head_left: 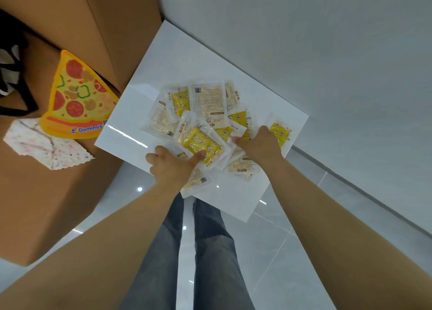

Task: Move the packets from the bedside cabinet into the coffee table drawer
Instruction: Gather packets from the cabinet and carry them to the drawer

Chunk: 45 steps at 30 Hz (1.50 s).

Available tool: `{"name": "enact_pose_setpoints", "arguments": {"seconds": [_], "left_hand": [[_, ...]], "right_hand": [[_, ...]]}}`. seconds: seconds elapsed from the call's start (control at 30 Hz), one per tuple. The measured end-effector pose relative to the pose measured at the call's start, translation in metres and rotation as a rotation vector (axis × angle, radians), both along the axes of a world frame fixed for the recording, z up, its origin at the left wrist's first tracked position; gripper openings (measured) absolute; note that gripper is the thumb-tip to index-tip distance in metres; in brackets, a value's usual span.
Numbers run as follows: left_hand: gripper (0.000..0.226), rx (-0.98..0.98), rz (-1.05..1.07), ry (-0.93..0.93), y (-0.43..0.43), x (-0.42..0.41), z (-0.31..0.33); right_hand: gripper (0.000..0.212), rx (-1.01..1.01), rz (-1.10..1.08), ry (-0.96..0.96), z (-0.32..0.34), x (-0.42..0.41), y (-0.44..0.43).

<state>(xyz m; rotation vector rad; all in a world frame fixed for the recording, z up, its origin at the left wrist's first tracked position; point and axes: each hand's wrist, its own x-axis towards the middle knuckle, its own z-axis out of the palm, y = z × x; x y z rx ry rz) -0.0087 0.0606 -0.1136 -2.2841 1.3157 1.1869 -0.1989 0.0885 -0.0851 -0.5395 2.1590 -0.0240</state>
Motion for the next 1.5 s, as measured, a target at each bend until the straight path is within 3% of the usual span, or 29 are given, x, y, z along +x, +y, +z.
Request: {"name": "enact_pose_setpoints", "arguments": {"seconds": [0.2, 0.4, 0.77, 0.87, 1.2, 1.5], "left_hand": [[0.102, 0.009, 0.131, 0.05, -0.007, -0.011, -0.003], [0.079, -0.003, 0.188, 0.163, -0.007, -0.013, -0.003], [0.026, 0.083, 0.355, 0.407, -0.02, 0.012, 0.003], [0.021, 0.072, 0.352, 0.409, -0.027, 0.02, 0.019], [0.016, -0.043, 0.22, 0.529, -0.048, 0.029, 0.095], [0.022, -0.269, -0.185, 0.542, -0.08, 0.038, 0.2]], "right_hand": [[0.071, -0.069, -0.144, 0.007, -0.007, 0.005, -0.003], [0.068, -0.081, -0.138, 0.01, -0.007, 0.009, -0.006], [0.028, -0.306, -0.219, -0.019, 0.002, 0.01, 0.009], [0.017, -0.352, -0.245, -0.039, 0.018, 0.009, 0.014], [0.039, -0.435, -0.16, 0.043, 0.098, 0.014, 0.026], [0.042, -0.588, -0.066, 0.19, 0.21, 0.025, 0.016]]}}
